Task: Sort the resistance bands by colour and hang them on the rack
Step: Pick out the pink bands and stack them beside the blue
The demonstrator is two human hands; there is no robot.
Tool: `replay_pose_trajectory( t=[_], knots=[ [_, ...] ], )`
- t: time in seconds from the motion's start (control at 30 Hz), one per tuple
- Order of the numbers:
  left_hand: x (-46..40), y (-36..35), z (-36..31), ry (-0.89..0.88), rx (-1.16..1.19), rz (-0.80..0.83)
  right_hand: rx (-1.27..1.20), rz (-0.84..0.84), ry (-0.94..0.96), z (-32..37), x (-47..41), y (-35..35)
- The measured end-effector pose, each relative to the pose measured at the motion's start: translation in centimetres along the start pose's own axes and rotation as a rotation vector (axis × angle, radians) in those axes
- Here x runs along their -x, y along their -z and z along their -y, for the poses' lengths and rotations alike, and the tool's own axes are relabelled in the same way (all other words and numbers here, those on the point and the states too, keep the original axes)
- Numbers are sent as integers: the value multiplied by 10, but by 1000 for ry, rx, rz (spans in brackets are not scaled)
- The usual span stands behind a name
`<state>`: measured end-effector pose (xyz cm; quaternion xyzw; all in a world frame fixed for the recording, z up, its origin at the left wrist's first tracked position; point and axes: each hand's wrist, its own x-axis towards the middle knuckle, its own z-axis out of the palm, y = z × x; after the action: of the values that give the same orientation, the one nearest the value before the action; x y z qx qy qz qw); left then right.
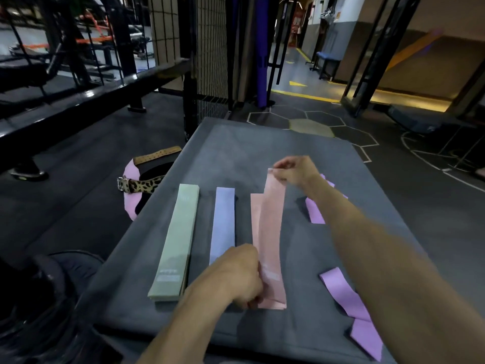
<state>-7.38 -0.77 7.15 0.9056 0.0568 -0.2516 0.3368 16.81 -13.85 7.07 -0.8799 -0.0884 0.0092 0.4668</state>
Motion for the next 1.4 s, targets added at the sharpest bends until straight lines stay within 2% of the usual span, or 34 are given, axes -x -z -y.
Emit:
replay_pose_trajectory(
  t=[0.07, 0.13, 0.27, 0.47, 0.73, 0.9, 1.4],
  knots=[
    [2, -1, -9, 40, -80, -24, 107, 73, 5, -12, -13, -16],
    [1, -3, -17, 64, -129, -28, 100, 118, -17, -20, -19, -32],
    [0, -1, -27, 99, -94, 1, 215, 182, -38, -26, -22, -50],
    [-4, -2, -24, 97, -132, 30, 194, 252, -47, -32, -20, -59],
    [-11, 1, -22, 124, -62, 67, 230, 157, -93, -42, -19, -71],
    [-16, 1, -22, 157, -50, 113, 257, 168, -84, -46, -22, -69],
    [-8, -4, -28, 72, -77, 13, 243, 174, -2, -45, -23, -60]
  ],
)
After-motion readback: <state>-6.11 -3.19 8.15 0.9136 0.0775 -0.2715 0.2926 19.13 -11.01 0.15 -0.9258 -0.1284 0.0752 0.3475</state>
